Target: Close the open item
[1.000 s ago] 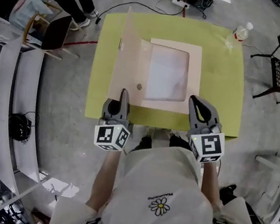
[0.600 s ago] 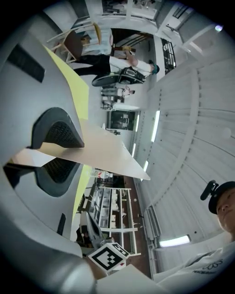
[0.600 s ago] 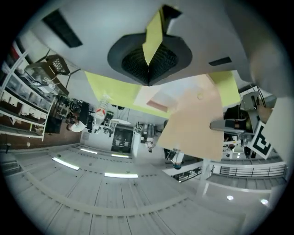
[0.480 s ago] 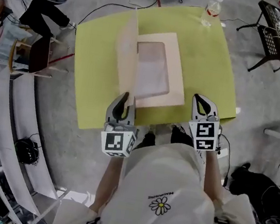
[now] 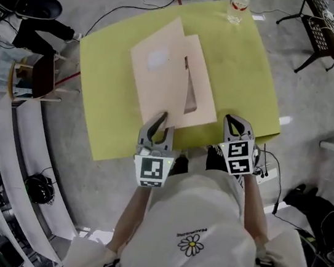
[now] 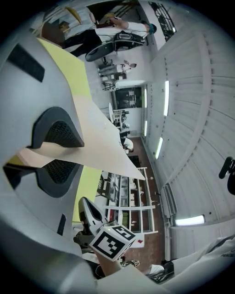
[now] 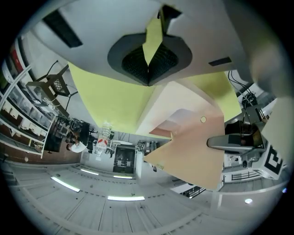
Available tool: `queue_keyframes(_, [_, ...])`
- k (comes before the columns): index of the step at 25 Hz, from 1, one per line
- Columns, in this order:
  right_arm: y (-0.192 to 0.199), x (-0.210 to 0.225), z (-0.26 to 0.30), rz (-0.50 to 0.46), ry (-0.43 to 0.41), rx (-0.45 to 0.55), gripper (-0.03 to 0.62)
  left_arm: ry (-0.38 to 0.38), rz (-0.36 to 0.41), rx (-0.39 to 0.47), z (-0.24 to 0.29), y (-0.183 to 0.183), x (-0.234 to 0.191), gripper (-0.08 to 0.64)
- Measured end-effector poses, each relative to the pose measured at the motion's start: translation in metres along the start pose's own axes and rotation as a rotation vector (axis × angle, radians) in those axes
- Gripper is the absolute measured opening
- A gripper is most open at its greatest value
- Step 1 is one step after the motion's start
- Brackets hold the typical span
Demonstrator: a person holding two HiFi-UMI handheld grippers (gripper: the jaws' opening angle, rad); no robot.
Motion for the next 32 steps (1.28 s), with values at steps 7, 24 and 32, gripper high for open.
queue_keyframes(7, [0.011,-0.001,0.011,0.023,-0.049,-0.038,0.012,0.103,0.125,-0.138,0.025,0.011,0.026,0.062])
queue_keyframes(24, [0.002,-0.003,0.026,0.050,-0.102,-0.028,0.012,0.255,0.490,-0.436,0.069,0.030,0.054,0.084])
queue_keyframes(32, [0.002,-0.001,0.027,0.055,-0.107,-0.016,0.012,0.270,0.563,-0.480,0.074,0.036,0.059,0.089])
Point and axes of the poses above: the fingertips, and each gripper's own axes: z forward along the fingers, x to its right, y out of its underside, the point moved 4 cm from there along -z, backward along the fingers, and after that the axes turned 9 degrees about -x, right-handed, at the moved point
